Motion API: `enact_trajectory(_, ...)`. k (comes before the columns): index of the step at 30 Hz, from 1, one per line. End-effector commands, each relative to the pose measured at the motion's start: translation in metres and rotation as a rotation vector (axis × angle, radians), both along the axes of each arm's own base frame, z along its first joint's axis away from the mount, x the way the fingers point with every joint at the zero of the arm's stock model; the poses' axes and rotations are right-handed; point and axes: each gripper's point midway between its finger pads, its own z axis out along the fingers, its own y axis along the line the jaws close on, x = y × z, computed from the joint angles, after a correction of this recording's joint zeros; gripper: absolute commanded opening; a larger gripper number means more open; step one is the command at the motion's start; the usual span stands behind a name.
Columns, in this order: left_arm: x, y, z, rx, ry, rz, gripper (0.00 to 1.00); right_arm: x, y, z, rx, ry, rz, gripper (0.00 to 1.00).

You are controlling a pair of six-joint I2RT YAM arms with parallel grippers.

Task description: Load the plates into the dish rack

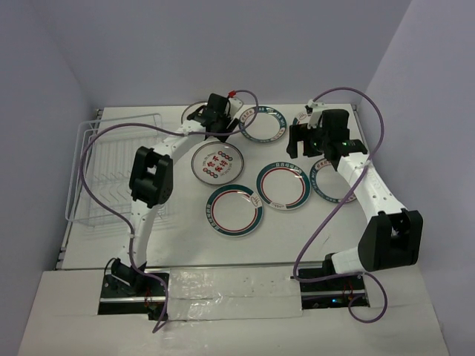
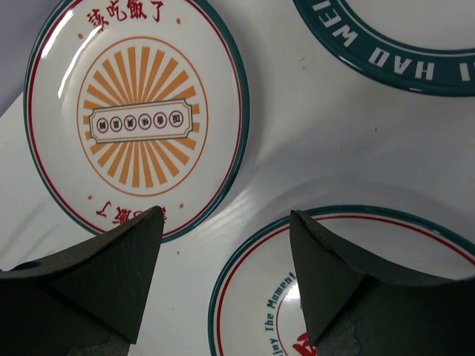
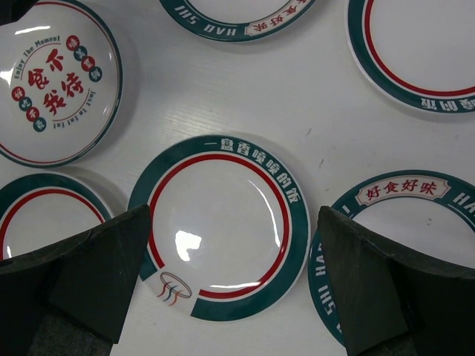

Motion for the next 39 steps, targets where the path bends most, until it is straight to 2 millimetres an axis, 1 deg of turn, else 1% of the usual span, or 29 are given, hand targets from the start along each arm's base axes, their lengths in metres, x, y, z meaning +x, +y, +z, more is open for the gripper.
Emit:
enact_trajectory(1, 0.022, -0.016, 0.021, -0.049, -0.090, 0.002, 0.78, 0.012, 0.000, 0.018, 0.020, -0.058, -0.003, 1.00)
enact_trajectory(5, 0.033, -0.021, 0.015, -0.062, -0.121, 0.015, 0.74, 0.012, -0.001, 0.014, 0.018, -0.054, -0.007, 1.00)
enact_trajectory(6, 0.035, -0.021, 0.006, -0.058, -0.115, 0.020, 0.73, 0.012, -0.002, 0.014, 0.018, -0.052, -0.009, 1.00)
enact_trajectory(7, 0.039, -0.022, 0.009, -0.064, -0.130, 0.028, 0.73, 0.012, -0.002, 0.013, 0.018, -0.051, -0.009, 1.00)
enact_trajectory(8, 0.042, -0.021, 0.008, -0.062, -0.141, 0.040, 0.72, 0.012, -0.003, 0.012, 0.016, -0.046, -0.011, 1.00)
enact_trajectory(9, 0.045, -0.021, 0.001, -0.055, -0.140, 0.048, 0.71, 0.012, -0.003, 0.012, 0.016, -0.048, -0.011, 1.00)
enact_trajectory(14, 0.058, -0.020, -0.005, -0.051, -0.193, 0.076, 0.64, 0.013, -0.004, 0.008, 0.014, -0.037, -0.016, 1.00)
enact_trajectory(17, 0.064, -0.021, -0.010, -0.039, -0.216, 0.075, 0.63, 0.013, -0.005, 0.007, 0.013, -0.033, -0.017, 1.00)
enact_trajectory(18, 0.066, -0.020, -0.018, -0.025, -0.212, 0.075, 0.63, 0.014, -0.005, 0.008, 0.013, -0.034, -0.018, 1.00)
enact_trajectory(19, 0.068, -0.021, -0.018, -0.023, -0.218, 0.073, 0.61, 0.015, -0.005, 0.008, 0.013, -0.033, -0.018, 1.00)
enact_trajectory(20, 0.069, -0.021, -0.025, -0.012, -0.212, 0.072, 0.60, 0.015, -0.005, 0.007, 0.012, -0.028, -0.020, 1.00)
enact_trajectory(24, 0.070, -0.020, -0.036, 0.019, -0.214, 0.058, 0.53, 0.018, -0.004, 0.009, 0.014, -0.031, -0.017, 1.00)
enact_trajectory(25, 0.071, -0.019, -0.035, 0.022, -0.223, 0.060, 0.50, 0.018, -0.004, 0.007, 0.014, -0.025, -0.015, 1.00)
enact_trajectory(26, 0.071, -0.018, -0.040, 0.032, -0.218, 0.059, 0.50, 0.019, -0.004, 0.007, 0.015, -0.025, -0.015, 1.00)
enact_trajectory(30, 0.071, -0.017, -0.046, 0.062, -0.221, 0.053, 0.47, 0.019, -0.004, 0.009, 0.015, -0.027, -0.016, 1.00)
enact_trajectory(32, 0.071, -0.016, -0.046, 0.069, -0.223, 0.054, 0.40, 0.019, -0.004, 0.010, 0.017, -0.029, -0.015, 1.00)
enact_trajectory(33, 0.071, -0.015, -0.047, 0.075, -0.223, 0.053, 0.33, 0.020, -0.004, 0.010, 0.016, -0.030, -0.015, 1.00)
enact_trajectory(34, 0.071, -0.015, -0.045, 0.080, -0.229, 0.062, 0.20, 0.019, -0.004, 0.012, 0.017, -0.034, -0.014, 1.00)
enact_trajectory(36, 0.070, -0.016, -0.040, 0.085, -0.235, 0.058, 0.09, 0.019, -0.004, 0.015, 0.019, -0.041, -0.013, 1.00)
enact_trajectory(37, 0.069, -0.016, -0.034, 0.085, -0.243, 0.061, 0.00, 0.018, -0.003, 0.015, 0.021, -0.039, -0.012, 1.00)
enact_trajectory(39, 0.067, -0.018, -0.026, 0.097, -0.259, 0.061, 0.00, 0.017, -0.003, 0.019, 0.026, -0.046, -0.010, 1.00)
